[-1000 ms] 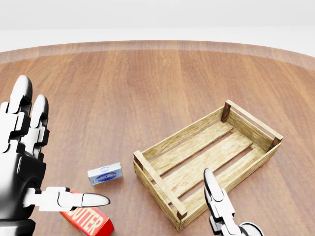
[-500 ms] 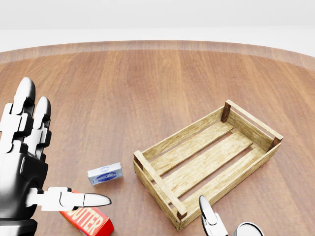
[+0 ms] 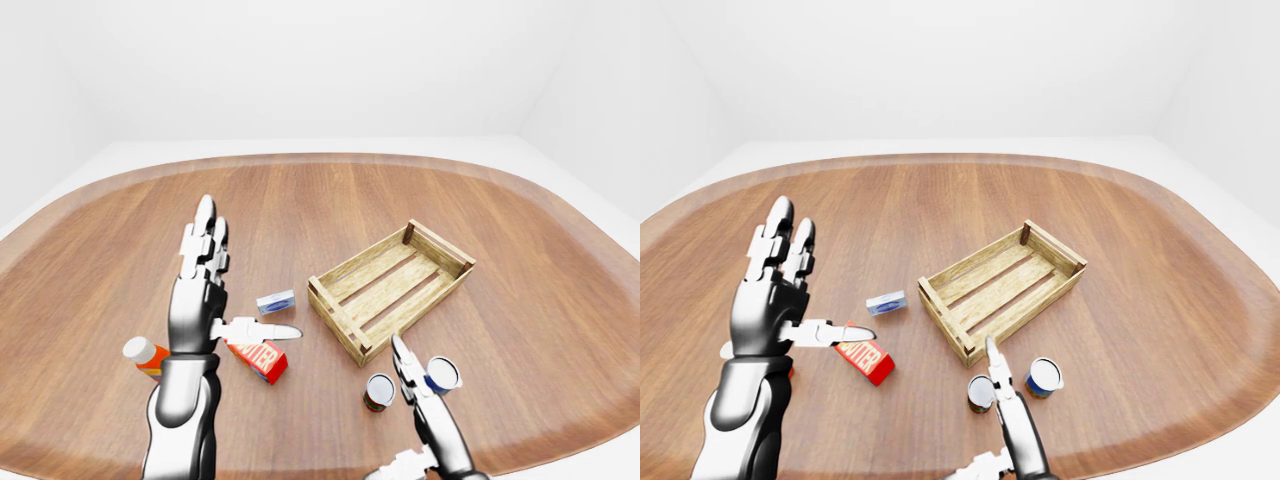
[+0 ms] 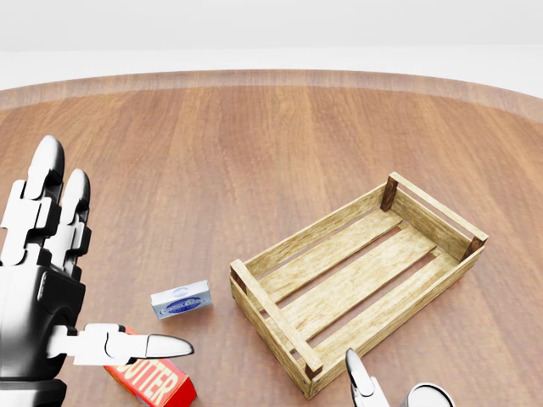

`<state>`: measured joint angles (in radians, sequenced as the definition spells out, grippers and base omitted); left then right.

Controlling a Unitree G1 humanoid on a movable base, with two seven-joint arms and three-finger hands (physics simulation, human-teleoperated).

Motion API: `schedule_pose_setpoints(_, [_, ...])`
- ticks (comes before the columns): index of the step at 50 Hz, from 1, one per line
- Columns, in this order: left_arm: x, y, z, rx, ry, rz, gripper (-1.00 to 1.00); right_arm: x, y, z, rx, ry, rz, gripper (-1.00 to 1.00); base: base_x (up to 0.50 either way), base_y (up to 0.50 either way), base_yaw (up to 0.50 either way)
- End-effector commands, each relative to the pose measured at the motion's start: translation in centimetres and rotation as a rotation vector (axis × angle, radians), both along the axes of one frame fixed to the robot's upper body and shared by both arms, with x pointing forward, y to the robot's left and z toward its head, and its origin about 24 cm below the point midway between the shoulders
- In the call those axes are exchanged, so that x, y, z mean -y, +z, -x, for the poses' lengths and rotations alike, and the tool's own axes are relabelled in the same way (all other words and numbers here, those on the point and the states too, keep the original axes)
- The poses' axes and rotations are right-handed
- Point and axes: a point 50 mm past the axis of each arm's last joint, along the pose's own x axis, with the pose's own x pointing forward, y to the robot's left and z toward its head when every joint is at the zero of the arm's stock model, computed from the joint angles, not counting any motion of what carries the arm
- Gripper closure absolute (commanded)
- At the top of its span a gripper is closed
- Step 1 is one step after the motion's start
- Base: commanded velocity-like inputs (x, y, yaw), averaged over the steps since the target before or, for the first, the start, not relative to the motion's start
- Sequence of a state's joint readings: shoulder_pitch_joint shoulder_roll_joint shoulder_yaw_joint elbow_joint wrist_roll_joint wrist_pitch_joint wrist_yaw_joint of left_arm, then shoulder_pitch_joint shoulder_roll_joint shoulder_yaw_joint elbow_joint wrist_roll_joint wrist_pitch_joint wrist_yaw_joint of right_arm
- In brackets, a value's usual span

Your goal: Pick up the tomato sauce, and put it in the wooden tray.

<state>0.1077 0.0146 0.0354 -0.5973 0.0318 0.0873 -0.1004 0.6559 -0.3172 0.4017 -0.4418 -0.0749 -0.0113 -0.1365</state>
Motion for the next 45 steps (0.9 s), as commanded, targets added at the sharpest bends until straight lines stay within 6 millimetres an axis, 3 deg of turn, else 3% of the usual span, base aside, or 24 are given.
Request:
schedule_pose_setpoints(1, [0.1,0.0,0.1,-0.001,-0.002,-0.001,-1.00,0.2,-0.8,-0.1,-0.012,-0.002,0.009,-1.00,0.00,0.00,0.00])
schedule_pose_setpoints(45, [-0.1,0.2,0.1,0.008,-0.001,0.000,-1.00,1.1,-2.5,-1.7,-0.039,-0.041,0.028,-1.00,0.00,0.00,0.00])
